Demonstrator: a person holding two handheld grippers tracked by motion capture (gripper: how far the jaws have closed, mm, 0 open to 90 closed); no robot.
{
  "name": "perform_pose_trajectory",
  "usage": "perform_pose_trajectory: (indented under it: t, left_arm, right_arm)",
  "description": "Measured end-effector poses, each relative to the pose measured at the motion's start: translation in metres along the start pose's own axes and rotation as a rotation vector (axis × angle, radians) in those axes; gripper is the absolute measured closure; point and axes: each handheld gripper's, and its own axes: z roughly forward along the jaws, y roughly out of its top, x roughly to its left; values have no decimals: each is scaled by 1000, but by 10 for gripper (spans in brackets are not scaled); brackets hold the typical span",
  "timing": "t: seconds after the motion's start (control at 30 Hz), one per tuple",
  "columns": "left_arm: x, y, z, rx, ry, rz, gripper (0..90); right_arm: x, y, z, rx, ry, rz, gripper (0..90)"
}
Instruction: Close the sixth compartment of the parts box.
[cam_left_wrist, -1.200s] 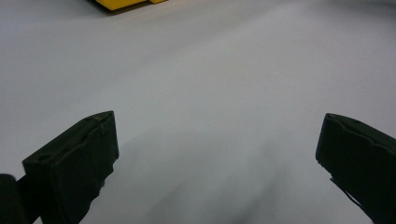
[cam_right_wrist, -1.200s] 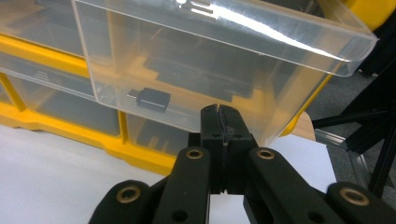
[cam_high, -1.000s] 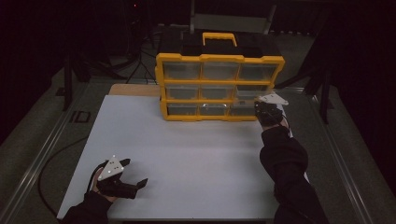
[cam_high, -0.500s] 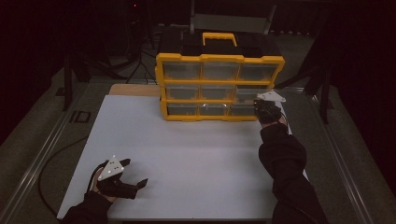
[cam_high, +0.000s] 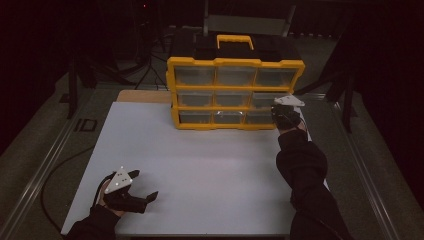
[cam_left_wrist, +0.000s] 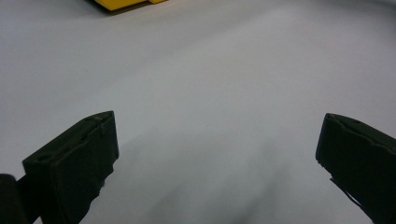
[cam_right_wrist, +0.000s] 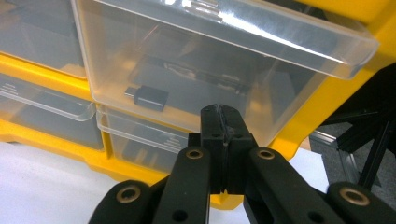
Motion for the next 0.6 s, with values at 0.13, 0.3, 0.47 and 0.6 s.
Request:
perform_pose_trajectory:
  t: [0.13,0.3,0.47,0.6]
  left_arm:
    - [0,0,0,1,-1,0,0]
    - [0,0,0,1,-2,0,0]
    - [0,0,0,1,-2,1,0]
    - [0,0,0,0,-2,0,0]
  right_arm:
    - [0,1,1,2,-4,-7,900]
    - [-1,1,3,5,-6,-14,900]
    - [-2,3,3,6,-12,-23,900]
    - [-2,6,4,4,-17,-24,900]
